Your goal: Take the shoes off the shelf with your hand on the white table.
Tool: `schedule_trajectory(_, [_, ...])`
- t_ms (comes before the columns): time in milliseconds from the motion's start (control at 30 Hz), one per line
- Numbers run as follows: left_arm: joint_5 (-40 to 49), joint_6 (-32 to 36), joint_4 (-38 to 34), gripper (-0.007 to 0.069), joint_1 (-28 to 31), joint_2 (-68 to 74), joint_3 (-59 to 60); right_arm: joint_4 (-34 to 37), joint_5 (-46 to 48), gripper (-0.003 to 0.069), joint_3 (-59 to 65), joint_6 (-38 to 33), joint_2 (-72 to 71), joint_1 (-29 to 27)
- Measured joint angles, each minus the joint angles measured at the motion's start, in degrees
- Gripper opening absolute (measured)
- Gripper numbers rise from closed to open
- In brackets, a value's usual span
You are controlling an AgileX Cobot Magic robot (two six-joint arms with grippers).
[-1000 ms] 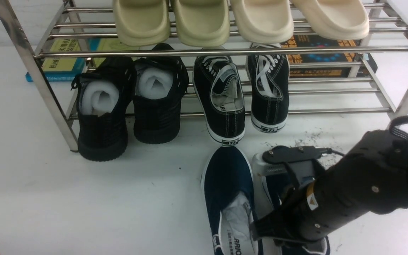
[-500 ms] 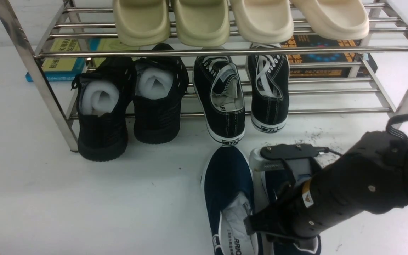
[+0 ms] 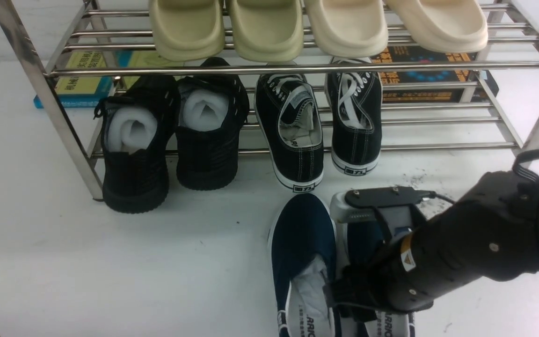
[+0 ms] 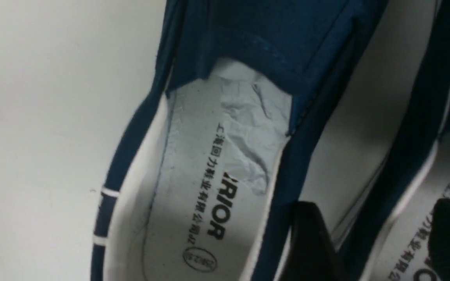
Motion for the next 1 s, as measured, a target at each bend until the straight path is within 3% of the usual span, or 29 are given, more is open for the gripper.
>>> schedule_trajectory(167, [0.0, 0.0, 0.0, 0.0242, 0.0, 0.0, 0.0, 0.11, 4.85, 0.0471, -1.06, -4.16, -5.96, 0.0])
schedule_trajectory(333, [0.0, 0.0, 0.0, 0.0242, 0.0, 0.0, 0.0, -0.85, 11.35, 0.0435, -3.56, -7.93, -14.21, 0.0])
schedule_trajectory(567, [0.0, 0.0, 0.0, 0.0242, 0.0, 0.0, 0.0, -7.16, 22.38, 0.0235, -6.41, -10.18, -30.51, 0.0])
schedule_trajectory(667, [0.0, 0.0, 0.0, 0.0242, 0.0, 0.0, 0.0, -12.58, 28.9, 0.0087, -6.41, -10.18, -40.44, 0.0])
schedule_trajectory(733, [0.0, 0.0, 0.0, 0.0242, 0.0, 0.0, 0.0, -14.99, 31.01, 0.0035, -6.41, -10.18, -44.62, 0.0])
schedule_trajectory(833, [0.0, 0.0, 0.0, 0.0242, 0.0, 0.0, 0.0, -17.9, 32.13, -0.0013, -5.34, -10.18, -52.27, 0.0])
schedule_trajectory(1000, [0.0, 0.0, 0.0, 0.0242, 0.0, 0.0, 0.0, -18.79, 26.09, -0.0015, 3.95, -10.18, -65.83, 0.0])
